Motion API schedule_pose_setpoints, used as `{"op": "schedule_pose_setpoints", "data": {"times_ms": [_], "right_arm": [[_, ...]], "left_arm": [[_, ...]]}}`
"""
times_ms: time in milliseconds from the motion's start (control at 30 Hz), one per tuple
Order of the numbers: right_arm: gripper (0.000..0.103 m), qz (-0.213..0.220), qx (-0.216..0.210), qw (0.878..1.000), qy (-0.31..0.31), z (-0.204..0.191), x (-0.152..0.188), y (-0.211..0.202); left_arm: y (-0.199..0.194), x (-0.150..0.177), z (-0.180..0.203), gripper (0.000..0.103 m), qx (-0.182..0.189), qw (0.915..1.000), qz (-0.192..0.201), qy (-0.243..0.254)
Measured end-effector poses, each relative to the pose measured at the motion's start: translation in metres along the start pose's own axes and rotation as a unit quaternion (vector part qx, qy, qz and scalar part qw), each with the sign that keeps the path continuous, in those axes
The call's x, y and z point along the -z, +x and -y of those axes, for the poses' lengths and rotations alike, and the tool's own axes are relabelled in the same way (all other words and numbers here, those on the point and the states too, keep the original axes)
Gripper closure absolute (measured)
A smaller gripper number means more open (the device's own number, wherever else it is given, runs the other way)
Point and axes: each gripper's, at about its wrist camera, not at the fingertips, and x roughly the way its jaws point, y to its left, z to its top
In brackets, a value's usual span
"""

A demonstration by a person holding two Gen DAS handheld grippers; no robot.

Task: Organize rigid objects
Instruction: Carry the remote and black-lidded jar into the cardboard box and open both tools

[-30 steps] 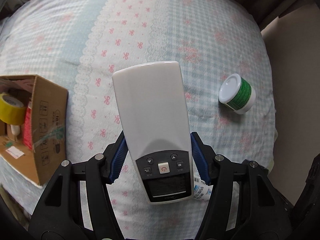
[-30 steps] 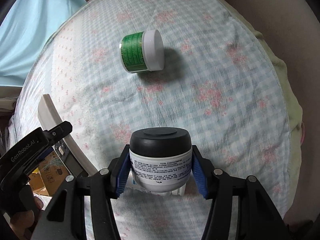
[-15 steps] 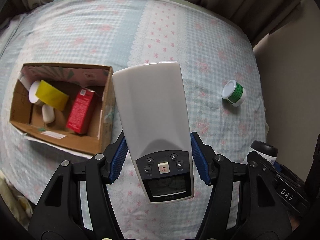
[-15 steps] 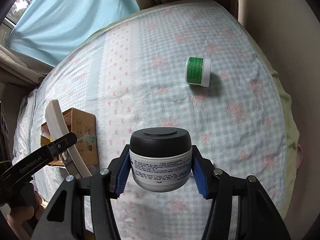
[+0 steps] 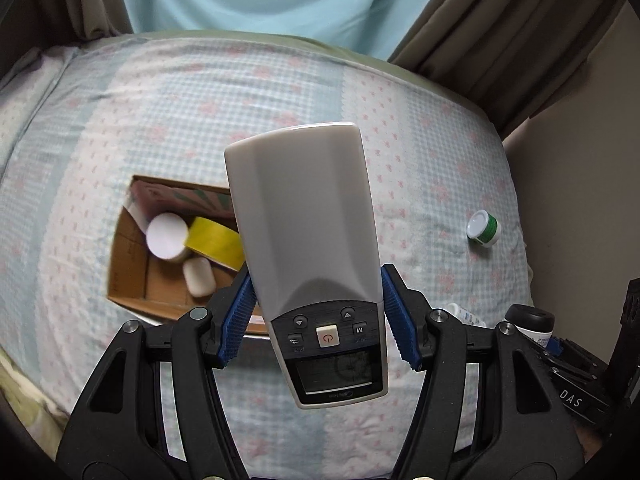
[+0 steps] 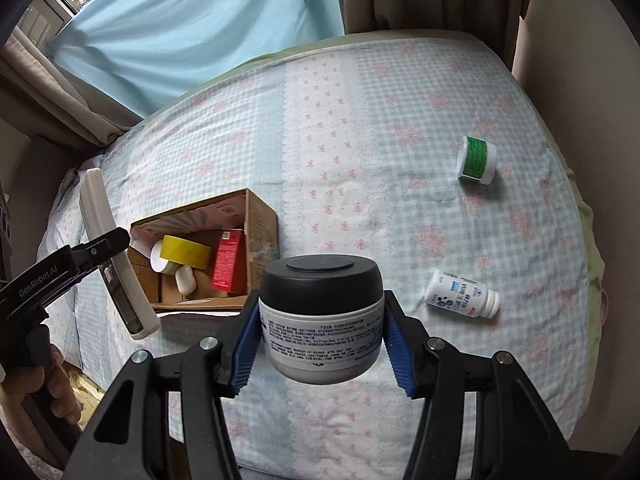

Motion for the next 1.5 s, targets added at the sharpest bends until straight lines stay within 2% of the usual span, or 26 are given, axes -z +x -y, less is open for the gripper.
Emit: {"op": "schedule_pose_setpoints", "data": {"times_ms": [200, 400, 567, 700, 767, 833, 933, 1033, 1100, 1233, 1300, 1333, 1400, 1500], "right_arm": [[0.051, 0.005, 0.006, 1.000, -0.006, -0.068, -0.007, 0.011], [0.051, 0.007, 0.013, 1.000, 0.001, -0.120, -0.017, 0.027], [0.051, 0.000, 0.026, 1.000, 0.004, -0.149, -0.025, 0.049], [0.051, -0.018, 0.036, 0.999, 0.005, -0.160, -0.027, 0.076], [0.051, -0.029, 0.044, 0.999, 0.000, -0.163, -0.027, 0.092], [0.051, -0.042, 0.048, 0.998, -0.007, -0.164, -0.026, 0.108], [0.051, -0.064, 0.051, 0.997, -0.014, -0.162, -0.024, 0.132], [0.051, -0.086, 0.043, 0.995, -0.005, -0.153, -0.026, 0.153], [0.051, -0.097, 0.030, 0.995, 0.010, -0.145, -0.030, 0.164], [0.051, -0.104, 0.026, 0.994, 0.006, -0.143, -0.040, 0.182], [0.051, -0.106, 0.020, 0.994, 0.010, -0.143, -0.046, 0.189], [0.051, -0.107, 0.018, 0.994, 0.010, -0.143, -0.049, 0.193], [0.051, -0.108, 0.015, 0.994, 0.004, -0.145, -0.054, 0.200], [0.051, -0.110, 0.009, 0.994, 0.005, -0.149, -0.060, 0.209]], "left_arm": [[-0.011, -0.028, -0.073, 0.045, -0.007, 0.9999, 0.005, 0.014], [-0.001, -0.048, -0.130, 0.046, -0.004, 0.9991, -0.010, 0.042], [0.025, -0.056, -0.153, 0.046, -0.006, 0.9945, -0.029, 0.100], [0.048, -0.054, -0.150, 0.045, -0.012, 0.9829, -0.033, 0.181], [0.060, -0.047, -0.141, 0.045, -0.017, 0.9711, -0.032, 0.236], [0.073, -0.036, -0.128, 0.045, -0.031, 0.9520, -0.033, 0.303], [0.089, -0.010, -0.106, 0.045, -0.048, 0.9088, -0.025, 0.414], [0.102, 0.017, -0.087, 0.045, -0.054, 0.8607, -0.018, 0.506], [0.109, 0.032, -0.080, 0.045, -0.050, 0.8349, -0.020, 0.548], [0.126, 0.056, -0.072, 0.045, -0.040, 0.7907, -0.034, 0.610], [0.133, 0.064, -0.071, 0.045, -0.036, 0.7752, -0.041, 0.629], [0.137, 0.065, -0.071, 0.045, -0.036, 0.7706, -0.043, 0.635], [0.145, 0.063, -0.070, 0.045, -0.033, 0.7730, -0.049, 0.632], [0.151, 0.063, -0.068, 0.045, -0.031, 0.7705, -0.052, 0.635]]}}
